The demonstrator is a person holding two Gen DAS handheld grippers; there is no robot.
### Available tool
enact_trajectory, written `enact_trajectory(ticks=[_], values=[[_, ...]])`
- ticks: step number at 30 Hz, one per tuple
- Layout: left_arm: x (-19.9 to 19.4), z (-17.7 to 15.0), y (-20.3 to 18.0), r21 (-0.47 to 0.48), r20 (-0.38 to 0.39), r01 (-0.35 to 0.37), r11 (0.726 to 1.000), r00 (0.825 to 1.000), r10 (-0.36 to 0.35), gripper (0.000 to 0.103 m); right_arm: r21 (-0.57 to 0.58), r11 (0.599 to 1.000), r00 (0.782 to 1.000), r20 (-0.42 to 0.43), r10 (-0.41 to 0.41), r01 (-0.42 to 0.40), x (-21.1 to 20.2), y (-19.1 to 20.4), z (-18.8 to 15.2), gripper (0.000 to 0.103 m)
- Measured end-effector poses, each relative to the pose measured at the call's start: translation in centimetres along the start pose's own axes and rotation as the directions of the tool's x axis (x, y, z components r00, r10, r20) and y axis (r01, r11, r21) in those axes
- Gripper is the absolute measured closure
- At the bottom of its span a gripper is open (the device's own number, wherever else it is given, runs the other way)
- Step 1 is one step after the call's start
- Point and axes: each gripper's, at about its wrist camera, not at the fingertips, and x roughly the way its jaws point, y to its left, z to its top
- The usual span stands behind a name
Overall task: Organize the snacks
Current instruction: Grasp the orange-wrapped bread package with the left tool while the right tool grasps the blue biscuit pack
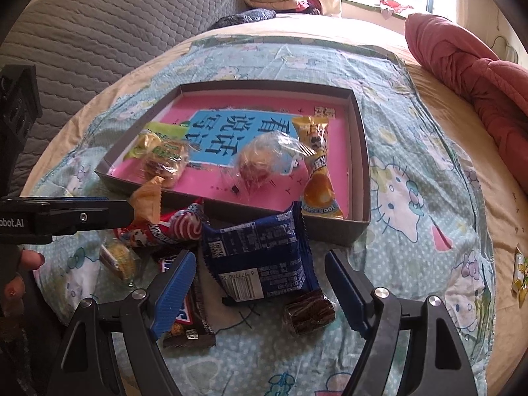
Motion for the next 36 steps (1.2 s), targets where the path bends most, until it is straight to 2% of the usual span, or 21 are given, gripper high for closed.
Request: enact_trajectory(ticks=[12,24,30,36], values=[[2.6,1.1,0.8,-0.062,-0.027,0.025,0.998,0.999,-0.027,0.028,-0.016,1.0,0.999,-0.037,-0.012,0.012,1.7,0.2,0.2,0.023],[3.7,1.4,1.2,-0.089,-0.012,0.048,0.995,0.999,-0.049,0.028,-0.025,0.999,0.998,-0.051,-0.032,0.03,3.3,0.4,0.5,0.024],[3.9,1.3,1.5,-0.09,0.001,0.048,0.995,0.999,-0.048,0.032,-0.02,1.0,0.998,-0.062,-0.008,0.007,4.0,0.5,0.8,0.038],[3.4,1.0,1.3,-0.059,0.017,0.021,0.998,1.0,-0.02,0.037,-0.021,1.0,0.999,-0.054,0.009,-0.01,3.7,0.6,0.9,0.044]])
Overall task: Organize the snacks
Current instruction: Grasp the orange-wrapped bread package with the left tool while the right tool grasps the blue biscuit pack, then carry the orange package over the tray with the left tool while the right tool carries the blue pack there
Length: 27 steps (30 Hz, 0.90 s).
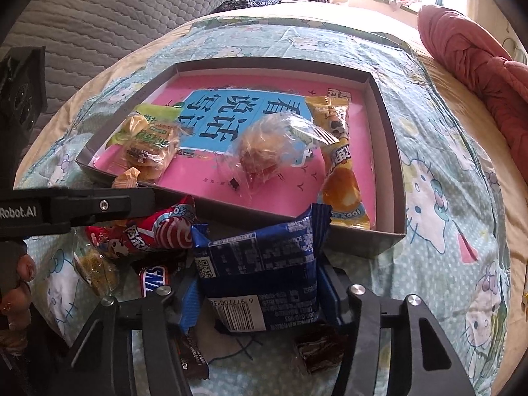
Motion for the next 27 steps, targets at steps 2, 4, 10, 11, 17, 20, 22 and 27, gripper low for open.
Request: enact_trajectory(ticks=[2,4,10,11,17,20,22,27], values=[[-0.3,-0.1,0.0,0.005,0.006,-0.005,1.0,1.0,0.005,0.039,0.012,1.0,1.0,0.004,0.018,-0.018,-0.2,-0.2,0.0,0.045],[-0.7,-0.1,0.0,0.006,0.013,-0.005,1.0,1.0,0.005,0.039,0.026,0.999,0.999,0.009,0.032,-0.033,-0.5,-0.4,0.0,0.045],[-2.2,-0.3,0.2,0.015,0.036,-0.015,1.0,0.999,0.015,0.039,0.081,0.992,0.995,0.026,0.094,-0.096,-1.6,-1.2,-0.1,0.045],[-2.5,-0.3,0.1,0.021,0.043,-0.022,1.0,0.999,0.021,0.039,0.088,0.991,0.994,0.031,0.101,-0.103,-1.7,-1.3,-0.1,0.045],[-4.3,-0.2,-0.4,0.048,0.084,-0.036,0.998,0.996,0.032,0.039,0.117,0.983,0.989,0.064,0.132,-0.139,-2.6,-1.9,0.2,0.045],[-5.1,0.0,-0.6,0.061,0.104,-0.049,0.997,0.994,0.042,0.039,0.12,0.982,0.987,0.079,0.138,-0.147,-3.0,-1.9,0.2,0.045],[-5.6,0.1,-0.6,0.066,0.117,-0.058,0.996,0.992,0.05,0.039,0.12,0.98,0.984,0.097,0.149,-0.16,-3.5,-1.9,0.3,0.045],[-6.5,0.6,-0.7,0.069,0.14,-0.078,0.995,0.988,0.068,0.039,0.122,0.977,0.978,0.138,0.157,-0.174,-4.3,-2.1,0.7,0.045]])
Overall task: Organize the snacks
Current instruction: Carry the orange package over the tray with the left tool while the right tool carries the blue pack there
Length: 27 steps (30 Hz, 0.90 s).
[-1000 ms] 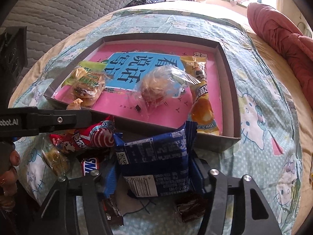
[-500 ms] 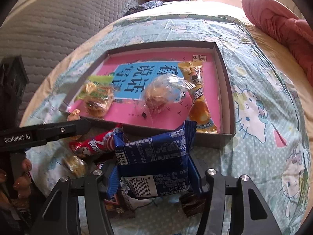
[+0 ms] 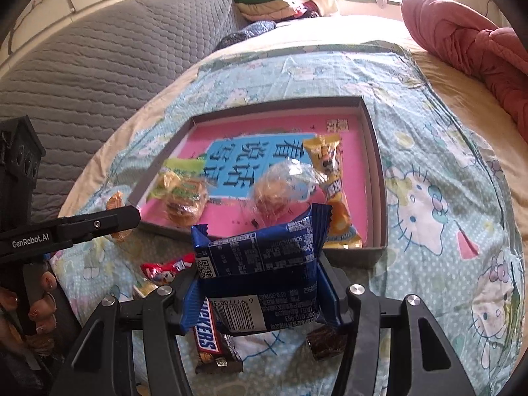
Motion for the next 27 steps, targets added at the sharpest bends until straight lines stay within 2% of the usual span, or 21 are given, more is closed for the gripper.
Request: enact_trajectory(ticks=[17,27], values=[[-1.4,1.6,0.1,0.042,0.069,-0.08,0.996,0.995,0.077,0.039,0.07,0.997,0.997,0.076,0.001,-0.007,-1.1,-2.0,1.8,0.045],[-0.1,2.4,1.1,0.031,0.07,-0.116,0.993,0.991,0.113,0.039,0.076,0.997,0.992,0.127,0.006,-0.016,-1.7,-2.3,2.6,0.045]])
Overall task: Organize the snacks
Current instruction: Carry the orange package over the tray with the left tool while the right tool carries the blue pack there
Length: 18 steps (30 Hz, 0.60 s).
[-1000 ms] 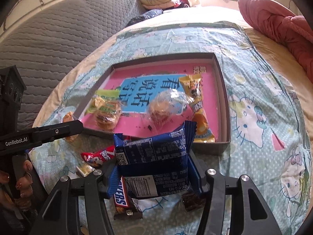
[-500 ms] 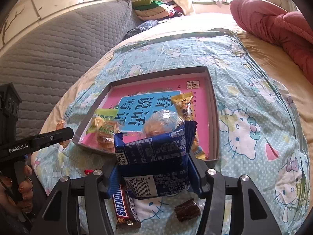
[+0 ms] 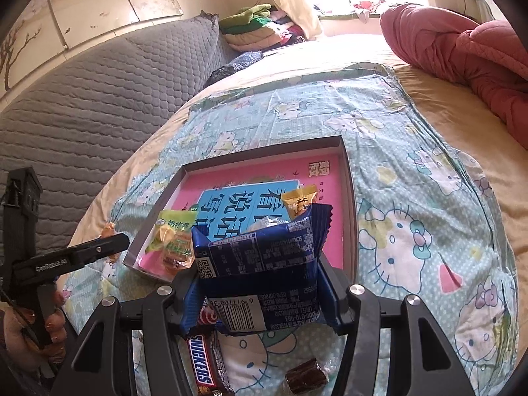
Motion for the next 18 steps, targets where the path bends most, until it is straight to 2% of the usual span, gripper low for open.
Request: enact_trajectory(ticks=[11,18], values=[[2.7,-0.6,-0.1,0.059,-0.013,-0.058,0.997,0.998,0.058,0.039,0.015,1.0,1.0,0.002,-0.003,0.003,1.0,-0.6,0.6,0.045],[3.8,-0.7,-0.1,0.072,-0.027,-0.044,0.996,0.999,0.046,0.039,0.015,1.0,1.0,-0.004,-0.007,0.007,2.0,-0.7,0.7,0.045]])
